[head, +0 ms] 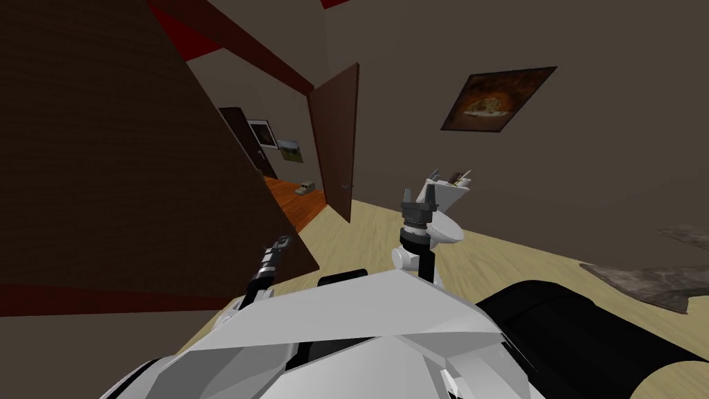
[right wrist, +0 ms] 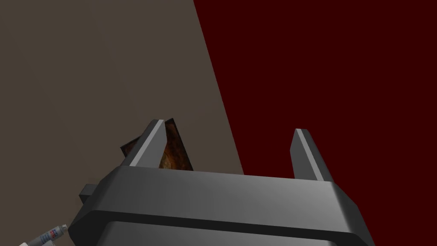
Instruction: Pull the door open
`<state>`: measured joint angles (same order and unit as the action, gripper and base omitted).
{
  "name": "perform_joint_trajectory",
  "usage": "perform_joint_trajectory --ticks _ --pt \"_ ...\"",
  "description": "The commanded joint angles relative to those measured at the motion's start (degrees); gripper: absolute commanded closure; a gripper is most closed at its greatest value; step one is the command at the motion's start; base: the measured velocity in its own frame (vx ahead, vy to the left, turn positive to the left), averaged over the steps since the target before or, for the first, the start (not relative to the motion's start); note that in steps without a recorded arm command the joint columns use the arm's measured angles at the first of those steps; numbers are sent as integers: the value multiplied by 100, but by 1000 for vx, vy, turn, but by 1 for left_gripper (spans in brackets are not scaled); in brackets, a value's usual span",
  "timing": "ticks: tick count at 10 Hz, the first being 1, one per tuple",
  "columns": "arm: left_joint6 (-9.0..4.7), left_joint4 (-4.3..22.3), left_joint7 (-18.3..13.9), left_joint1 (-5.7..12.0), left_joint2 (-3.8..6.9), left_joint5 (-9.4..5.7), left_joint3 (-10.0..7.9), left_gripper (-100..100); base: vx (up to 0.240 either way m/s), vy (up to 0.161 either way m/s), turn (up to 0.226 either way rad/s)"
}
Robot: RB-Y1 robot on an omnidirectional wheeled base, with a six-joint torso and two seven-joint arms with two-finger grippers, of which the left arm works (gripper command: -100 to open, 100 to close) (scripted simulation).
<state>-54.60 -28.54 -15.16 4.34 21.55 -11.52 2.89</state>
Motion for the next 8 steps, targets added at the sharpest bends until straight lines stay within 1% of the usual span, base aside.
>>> perform_joint_trajectory --ticks 1,2,5,8 --pt "-15 2 -15 3 -12 32 -21 100 -185 15 -142" --pt "-24 17 -29 4 -12 58 -51 100 -194 31 -113" --pt "-60 71 -83 9 -10 159 -166 100 -199 66 -205" --pt "-99 130 -141 14 -8 267 -290 100 -199 73 -248"
